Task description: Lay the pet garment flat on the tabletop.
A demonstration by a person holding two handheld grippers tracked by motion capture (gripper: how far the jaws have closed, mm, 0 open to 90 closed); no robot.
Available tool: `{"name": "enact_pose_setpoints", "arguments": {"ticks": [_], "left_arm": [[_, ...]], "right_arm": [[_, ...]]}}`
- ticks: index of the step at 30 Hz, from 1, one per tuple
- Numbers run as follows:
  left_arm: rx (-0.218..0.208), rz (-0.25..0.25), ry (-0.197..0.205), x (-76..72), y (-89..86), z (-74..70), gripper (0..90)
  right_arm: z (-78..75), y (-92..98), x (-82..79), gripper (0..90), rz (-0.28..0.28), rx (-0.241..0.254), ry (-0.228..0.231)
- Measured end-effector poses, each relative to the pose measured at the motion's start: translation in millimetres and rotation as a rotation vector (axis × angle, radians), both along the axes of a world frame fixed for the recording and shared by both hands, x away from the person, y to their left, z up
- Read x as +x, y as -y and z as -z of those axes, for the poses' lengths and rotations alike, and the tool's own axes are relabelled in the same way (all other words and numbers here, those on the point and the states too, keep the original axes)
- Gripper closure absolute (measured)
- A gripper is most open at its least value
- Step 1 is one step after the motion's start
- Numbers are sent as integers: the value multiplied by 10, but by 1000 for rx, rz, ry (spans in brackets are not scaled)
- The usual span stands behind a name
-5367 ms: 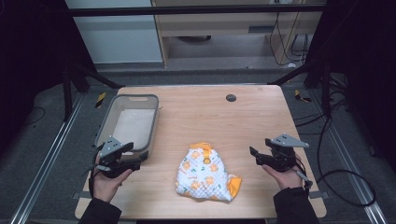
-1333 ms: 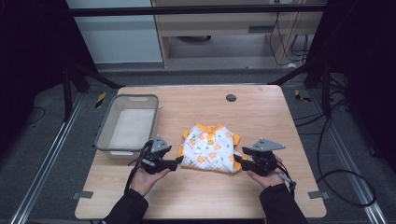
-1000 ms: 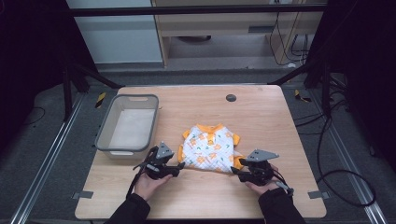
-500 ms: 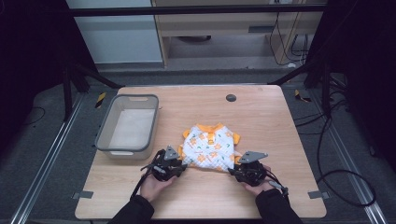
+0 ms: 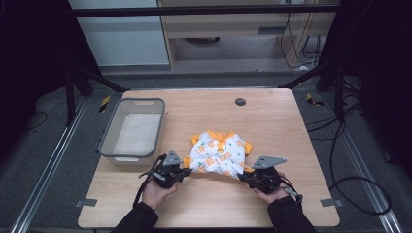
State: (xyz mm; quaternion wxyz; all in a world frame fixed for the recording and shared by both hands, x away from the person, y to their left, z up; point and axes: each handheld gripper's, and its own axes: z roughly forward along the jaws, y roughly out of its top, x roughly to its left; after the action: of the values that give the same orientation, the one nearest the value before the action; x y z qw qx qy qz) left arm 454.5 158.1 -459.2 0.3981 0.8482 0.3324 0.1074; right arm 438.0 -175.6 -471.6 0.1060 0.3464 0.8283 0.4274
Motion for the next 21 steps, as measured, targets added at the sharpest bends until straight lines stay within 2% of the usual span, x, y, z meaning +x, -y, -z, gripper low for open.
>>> {"name": "enact_pose_setpoints", "arguments": {"ticks": [1,2,4,6,7,8,9,11,12,13,14,15,16,17,19,20,21], "left_arm": [[-18,8,9,-60,-34,-68,900],[-27,13,12,-96,-58,-107,900],[-43,32,34,-201,-111,-214,900],[-61,40,46,-251,-143,-295,900],[-68,41,54,-261,-156,-347,900],[-73,36,57,-254,-157,-372,900],[-75,27,63,-224,-159,-398,900],[-74,-11,47,-92,-142,-391,900],[-69,-30,41,-31,-133,-370,900],[-61,-55,31,55,-120,-331,900],[-55,-92,31,163,-111,-268,896],[-62,-130,13,297,-98,-163,895],[-62,-130,13,297,-98,-163,889],[-41,-148,21,352,-87,-102,885],[-36,-160,5,421,-61,15,849],[-27,-166,7,430,-50,56,849],[-13,-172,10,425,-41,81,748]], "right_arm": [[-76,38,-45,817,-17,32,-3],[-76,38,-45,817,-17,32,-3],[-147,76,-86,817,-29,75,-15],[-232,98,-114,818,-45,114,-24],[-326,97,-94,819,-50,152,-27],[-326,97,-94,819,-50,152,-27],[-377,82,-24,821,-35,179,-37],[-389,65,37,821,-15,186,-55],[-372,21,188,812,44,175,-68],[-372,21,188,812,44,175,-68],[-285,-35,374,776,118,139,-45],[-238,-49,434,758,139,129,-37],[-172,-73,502,749,165,111,-34],[-102,-99,557,739,184,82,-33],[29,-146,627,724,207,37,-34],[29,-146,627,716,207,37,-34],[88,-173,629,696,209,17,-28]]}}
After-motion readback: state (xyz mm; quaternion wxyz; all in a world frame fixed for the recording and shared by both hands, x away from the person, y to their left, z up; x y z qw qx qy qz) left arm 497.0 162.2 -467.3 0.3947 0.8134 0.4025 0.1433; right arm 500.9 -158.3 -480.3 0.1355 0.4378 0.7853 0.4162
